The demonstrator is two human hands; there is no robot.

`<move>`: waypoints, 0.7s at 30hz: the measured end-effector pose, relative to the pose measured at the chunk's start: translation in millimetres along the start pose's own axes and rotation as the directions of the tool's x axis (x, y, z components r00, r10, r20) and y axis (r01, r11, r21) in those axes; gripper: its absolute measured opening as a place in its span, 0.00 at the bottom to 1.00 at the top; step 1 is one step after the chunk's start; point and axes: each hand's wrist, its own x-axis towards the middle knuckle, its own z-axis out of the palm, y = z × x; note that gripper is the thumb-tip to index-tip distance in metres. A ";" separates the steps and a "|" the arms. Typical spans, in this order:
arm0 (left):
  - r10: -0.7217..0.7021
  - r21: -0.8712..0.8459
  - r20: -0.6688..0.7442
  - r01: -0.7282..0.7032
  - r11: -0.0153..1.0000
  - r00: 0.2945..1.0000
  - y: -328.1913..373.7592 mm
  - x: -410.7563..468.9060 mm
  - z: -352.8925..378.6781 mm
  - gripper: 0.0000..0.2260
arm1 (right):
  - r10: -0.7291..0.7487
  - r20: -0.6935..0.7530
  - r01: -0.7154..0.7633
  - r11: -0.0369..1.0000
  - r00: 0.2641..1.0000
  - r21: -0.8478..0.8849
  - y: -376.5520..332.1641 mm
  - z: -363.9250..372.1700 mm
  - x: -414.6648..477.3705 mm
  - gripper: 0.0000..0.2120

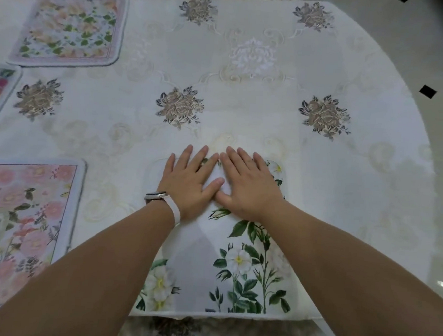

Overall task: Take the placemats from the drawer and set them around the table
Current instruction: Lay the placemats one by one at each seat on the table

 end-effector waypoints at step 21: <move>-0.146 -0.034 0.059 0.149 0.988 0.987 -34.3 -152.7 18.3 0.40 | 0.114 0.101 -0.110 0.993 0.988 -0.036 5.4 8.6 -136.5 0.40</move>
